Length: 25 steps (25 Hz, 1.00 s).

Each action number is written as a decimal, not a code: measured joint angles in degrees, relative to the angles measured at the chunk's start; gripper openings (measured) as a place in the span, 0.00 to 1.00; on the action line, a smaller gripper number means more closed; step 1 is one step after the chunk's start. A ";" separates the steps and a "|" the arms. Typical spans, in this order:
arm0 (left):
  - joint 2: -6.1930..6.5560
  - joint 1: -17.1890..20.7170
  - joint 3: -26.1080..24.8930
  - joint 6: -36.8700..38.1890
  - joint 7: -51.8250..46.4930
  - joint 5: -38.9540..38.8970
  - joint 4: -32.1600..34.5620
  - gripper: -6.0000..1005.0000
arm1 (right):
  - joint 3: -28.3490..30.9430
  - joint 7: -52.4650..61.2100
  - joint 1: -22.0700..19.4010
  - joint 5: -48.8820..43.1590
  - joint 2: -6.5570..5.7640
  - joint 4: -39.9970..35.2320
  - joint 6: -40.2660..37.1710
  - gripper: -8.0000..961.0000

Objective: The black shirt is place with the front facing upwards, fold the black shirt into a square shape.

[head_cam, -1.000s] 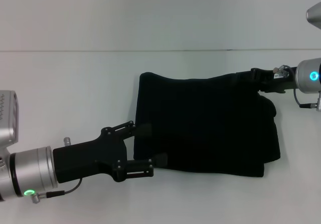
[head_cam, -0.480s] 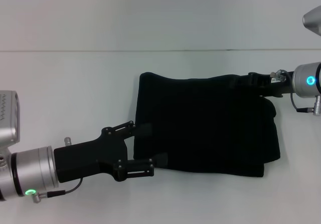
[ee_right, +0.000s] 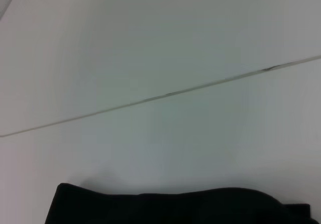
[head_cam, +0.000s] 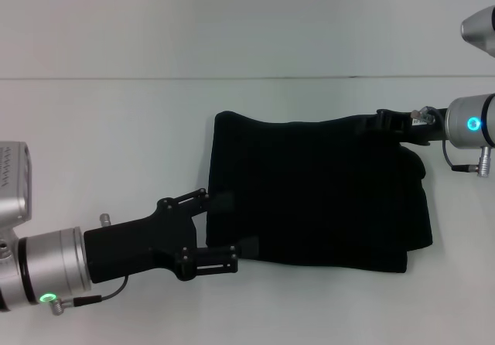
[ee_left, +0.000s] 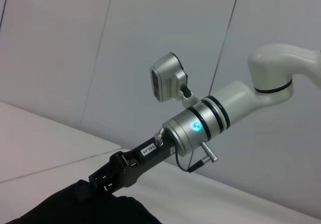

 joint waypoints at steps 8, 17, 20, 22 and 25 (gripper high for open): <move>0.04 -0.07 -0.02 0.00 0.00 0.00 -0.19 0.88 | -0.15 -0.09 0.00 0.05 0.03 -0.19 -0.03 0.22; 0.04 0.04 -0.02 0.01 0.00 0.00 -0.20 0.88 | 0.29 -0.83 -0.29 1.14 0.04 -0.37 -0.57 0.08; 0.05 0.13 -0.05 0.01 0.00 0.00 -0.21 0.88 | 0.33 -0.86 -1.57 4.17 -0.34 -1.42 -1.23 0.08; 0.05 0.17 -0.07 0.02 0.00 0.00 -0.20 0.88 | 0.33 -1.08 -2.81 6.69 -0.57 -2.41 -1.99 0.08; 0.05 0.19 -0.08 0.02 0.00 0.00 -0.20 0.88 | 0.33 -1.31 -4.26 9.24 -0.91 -3.28 -2.77 0.08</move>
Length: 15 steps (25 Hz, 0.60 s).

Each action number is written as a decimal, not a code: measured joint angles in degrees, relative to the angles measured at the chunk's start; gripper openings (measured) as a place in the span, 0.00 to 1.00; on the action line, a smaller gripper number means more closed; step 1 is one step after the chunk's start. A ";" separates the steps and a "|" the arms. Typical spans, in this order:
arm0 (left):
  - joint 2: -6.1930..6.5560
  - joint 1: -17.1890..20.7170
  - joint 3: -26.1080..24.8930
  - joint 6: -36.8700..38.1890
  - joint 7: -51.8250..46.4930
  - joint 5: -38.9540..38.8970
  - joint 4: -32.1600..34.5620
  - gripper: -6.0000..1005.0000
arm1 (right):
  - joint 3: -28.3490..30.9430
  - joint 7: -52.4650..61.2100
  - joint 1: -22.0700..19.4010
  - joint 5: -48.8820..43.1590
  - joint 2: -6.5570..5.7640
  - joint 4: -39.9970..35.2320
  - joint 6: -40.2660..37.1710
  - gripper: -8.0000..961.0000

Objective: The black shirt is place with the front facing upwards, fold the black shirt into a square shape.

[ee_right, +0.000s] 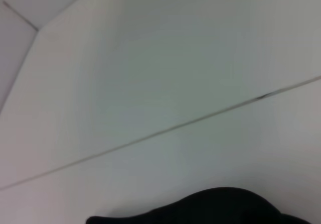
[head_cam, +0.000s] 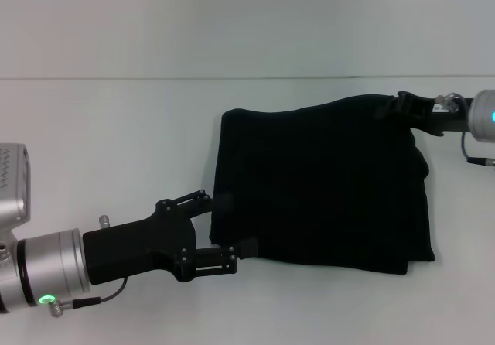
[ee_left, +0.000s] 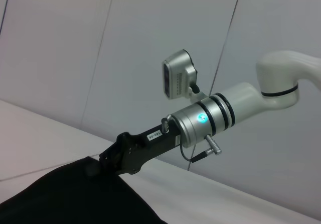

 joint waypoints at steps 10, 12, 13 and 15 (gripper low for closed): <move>0.00 -0.05 -0.06 -0.19 0.00 0.00 0.00 0.88 | -0.34 -1.10 -0.92 0.72 0.33 0.75 1.77 0.08; 0.00 -0.06 -0.08 -0.19 -0.12 0.00 0.00 0.88 | -0.38 -1.10 -0.96 0.71 0.46 0.93 2.82 0.08; 0.00 -0.06 -0.09 -0.19 -0.22 0.00 0.00 0.88 | -0.37 -1.10 -1.03 0.71 0.51 0.98 3.32 0.08; 0.00 -0.06 -0.10 -0.19 -0.59 0.00 0.00 0.88 | -0.36 -1.10 -1.35 0.72 0.63 1.04 4.53 0.08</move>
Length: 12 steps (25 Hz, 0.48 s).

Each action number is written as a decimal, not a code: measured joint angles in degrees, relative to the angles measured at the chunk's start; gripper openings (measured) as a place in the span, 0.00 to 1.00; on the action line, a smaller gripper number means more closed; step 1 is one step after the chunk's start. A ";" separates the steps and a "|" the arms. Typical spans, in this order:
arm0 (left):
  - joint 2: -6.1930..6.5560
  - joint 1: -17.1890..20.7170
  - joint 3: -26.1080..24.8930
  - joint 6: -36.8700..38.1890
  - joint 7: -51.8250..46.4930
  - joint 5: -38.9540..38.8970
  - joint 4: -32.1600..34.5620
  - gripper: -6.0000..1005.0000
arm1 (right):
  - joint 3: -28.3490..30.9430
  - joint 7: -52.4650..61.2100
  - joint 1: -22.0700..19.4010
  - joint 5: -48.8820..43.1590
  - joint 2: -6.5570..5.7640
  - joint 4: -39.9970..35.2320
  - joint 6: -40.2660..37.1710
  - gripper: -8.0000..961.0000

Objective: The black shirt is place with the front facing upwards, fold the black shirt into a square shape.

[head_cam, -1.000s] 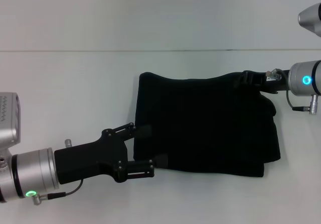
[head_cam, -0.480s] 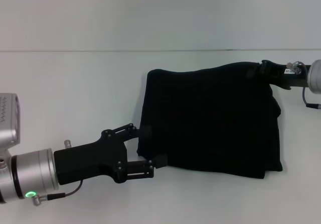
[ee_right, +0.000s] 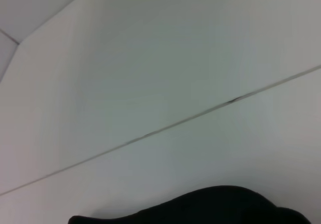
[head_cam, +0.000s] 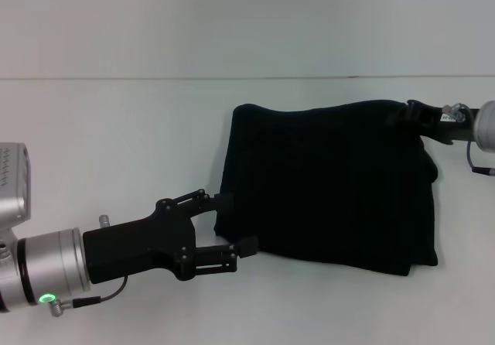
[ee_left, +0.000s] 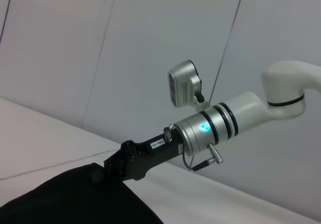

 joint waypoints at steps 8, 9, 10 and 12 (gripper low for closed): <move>0.00 0.06 -0.14 0.07 -1.72 -0.02 0.00 0.88 | 2.54 -8.68 -3.85 9.25 0.23 -0.12 -0.45 0.17; 0.00 0.06 -0.16 0.11 -1.91 -0.12 0.00 0.88 | 2.72 -10.13 -4.64 11.61 0.12 -0.09 -1.12 0.18; 0.00 0.06 -0.24 0.17 -2.32 -0.25 0.00 0.88 | 2.98 -11.61 -5.58 13.75 0.02 -0.12 -1.75 0.20; 0.05 -0.01 -0.53 0.31 -4.12 -0.42 0.00 0.88 | 4.10 -16.00 -7.76 18.32 -0.05 -0.47 -4.05 0.25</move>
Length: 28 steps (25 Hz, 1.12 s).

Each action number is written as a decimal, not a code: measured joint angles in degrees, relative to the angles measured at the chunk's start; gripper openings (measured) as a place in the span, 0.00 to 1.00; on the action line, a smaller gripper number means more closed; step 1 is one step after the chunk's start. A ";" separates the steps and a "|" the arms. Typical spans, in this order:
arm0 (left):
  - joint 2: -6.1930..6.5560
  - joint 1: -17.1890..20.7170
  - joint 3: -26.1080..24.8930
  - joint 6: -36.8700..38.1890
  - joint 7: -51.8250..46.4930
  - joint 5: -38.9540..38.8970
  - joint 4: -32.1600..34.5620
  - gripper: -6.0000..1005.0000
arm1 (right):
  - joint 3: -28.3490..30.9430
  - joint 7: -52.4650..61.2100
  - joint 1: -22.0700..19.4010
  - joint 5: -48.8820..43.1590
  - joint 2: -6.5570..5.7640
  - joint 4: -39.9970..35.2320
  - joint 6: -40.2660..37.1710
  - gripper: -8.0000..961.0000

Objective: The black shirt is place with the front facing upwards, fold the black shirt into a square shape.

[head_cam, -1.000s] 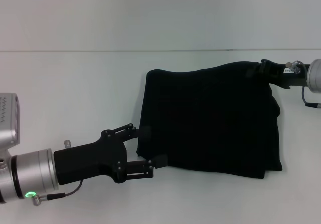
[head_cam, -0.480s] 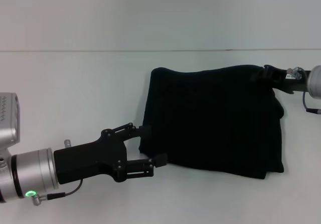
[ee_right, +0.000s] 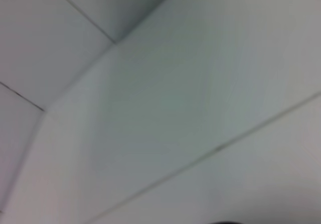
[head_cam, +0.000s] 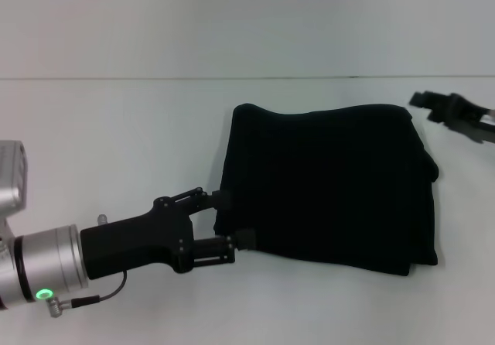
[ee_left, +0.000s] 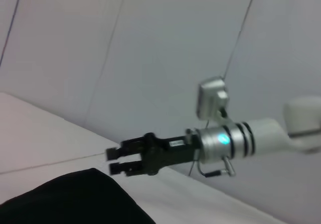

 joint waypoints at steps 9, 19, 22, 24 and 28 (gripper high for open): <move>1.49 -1.17 -0.63 0.62 -12.14 -2.74 0.00 0.88 | 2.28 -40.18 -6.16 11.46 1.56 -0.02 -16.11 0.79; 2.46 -2.53 -0.90 -0.56 -21.40 -3.84 0.00 0.88 | -0.13 -42.99 0.11 8.48 3.72 6.32 5.02 0.95; 2.90 -2.98 -1.39 -0.87 -24.36 -3.86 0.00 0.88 | -1.64 -42.02 0.64 8.27 3.51 7.19 8.88 0.95; 3.18 -3.21 -1.79 -0.91 -25.84 -3.87 0.00 0.88 | -1.88 -41.97 0.59 8.28 3.51 7.18 9.88 0.95; 3.43 -3.57 -2.03 -0.95 -28.02 -3.89 0.00 0.88 | -1.04 -41.97 -0.46 8.91 3.54 5.72 9.12 0.95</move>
